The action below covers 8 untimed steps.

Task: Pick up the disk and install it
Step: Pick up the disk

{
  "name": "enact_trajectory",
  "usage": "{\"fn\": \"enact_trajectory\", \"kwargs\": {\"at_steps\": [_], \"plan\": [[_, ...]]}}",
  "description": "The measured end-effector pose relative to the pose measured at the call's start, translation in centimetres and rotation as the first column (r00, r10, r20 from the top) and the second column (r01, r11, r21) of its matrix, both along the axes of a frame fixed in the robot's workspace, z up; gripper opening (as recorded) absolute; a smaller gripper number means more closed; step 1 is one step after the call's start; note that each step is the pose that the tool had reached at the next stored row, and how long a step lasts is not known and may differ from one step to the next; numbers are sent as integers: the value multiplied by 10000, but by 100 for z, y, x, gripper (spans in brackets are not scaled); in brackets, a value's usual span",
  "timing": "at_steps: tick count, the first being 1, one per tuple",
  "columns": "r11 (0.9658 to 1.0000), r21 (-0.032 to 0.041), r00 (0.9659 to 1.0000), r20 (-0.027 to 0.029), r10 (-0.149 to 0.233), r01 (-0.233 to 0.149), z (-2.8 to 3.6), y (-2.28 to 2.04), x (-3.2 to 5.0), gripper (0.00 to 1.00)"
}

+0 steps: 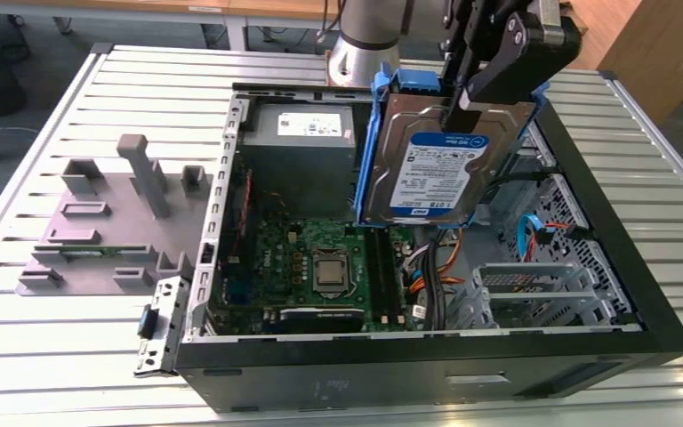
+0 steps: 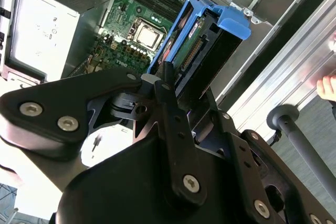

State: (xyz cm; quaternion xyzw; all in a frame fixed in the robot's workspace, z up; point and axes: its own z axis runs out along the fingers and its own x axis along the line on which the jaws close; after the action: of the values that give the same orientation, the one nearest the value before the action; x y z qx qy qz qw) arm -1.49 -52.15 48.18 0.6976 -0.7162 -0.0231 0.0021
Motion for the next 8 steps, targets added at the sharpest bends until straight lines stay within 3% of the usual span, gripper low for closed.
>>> {"fn": "enact_trajectory", "kwargs": {"at_steps": [8], "plan": [[10000, 0, 10000, 0, 0, 0, 0, -21, 1, 35]]}}
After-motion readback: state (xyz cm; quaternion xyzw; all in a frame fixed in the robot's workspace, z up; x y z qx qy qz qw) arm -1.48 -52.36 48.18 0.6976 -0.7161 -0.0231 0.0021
